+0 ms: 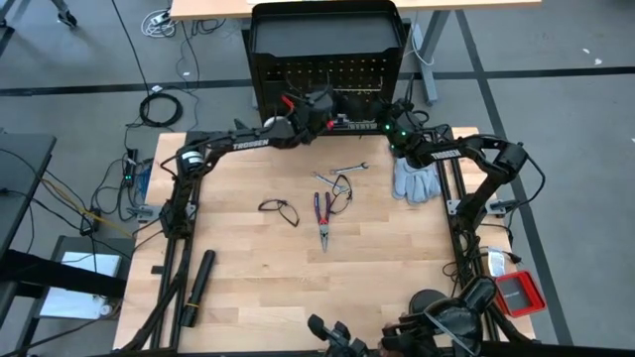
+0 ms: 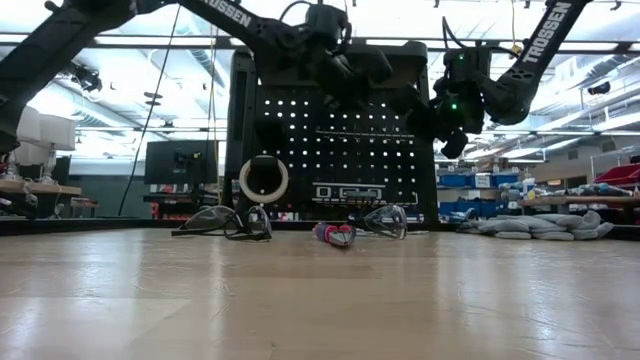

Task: Hang tools onto peg board
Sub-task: Assemble the black pegboard

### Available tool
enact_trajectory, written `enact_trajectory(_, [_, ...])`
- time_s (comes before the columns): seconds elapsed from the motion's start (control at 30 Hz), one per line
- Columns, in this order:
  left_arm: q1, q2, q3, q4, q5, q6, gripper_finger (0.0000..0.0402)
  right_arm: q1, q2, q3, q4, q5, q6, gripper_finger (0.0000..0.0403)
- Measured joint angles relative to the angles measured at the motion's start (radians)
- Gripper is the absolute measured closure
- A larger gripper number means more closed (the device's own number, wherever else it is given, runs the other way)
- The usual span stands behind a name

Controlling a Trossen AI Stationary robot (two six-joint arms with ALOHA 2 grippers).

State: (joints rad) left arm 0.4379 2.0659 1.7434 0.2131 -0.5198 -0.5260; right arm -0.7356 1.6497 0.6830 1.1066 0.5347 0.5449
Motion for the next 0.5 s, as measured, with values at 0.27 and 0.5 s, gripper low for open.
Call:
enact_trajectory(0.27, [-0.034, -0.021, 0.000, -0.003, 0.063, 0.056, 0.0324, 0.000, 0.000, 0.000, 0.003, 0.002, -0.002, 0.0368])
enact_trajectory(0.5, [-0.045, -0.055, 0.000, -0.053, 0.065, 0.113, 0.0324, -0.005, 0.000, 0.006, 0.061, 0.009, 0.029, 0.0370])
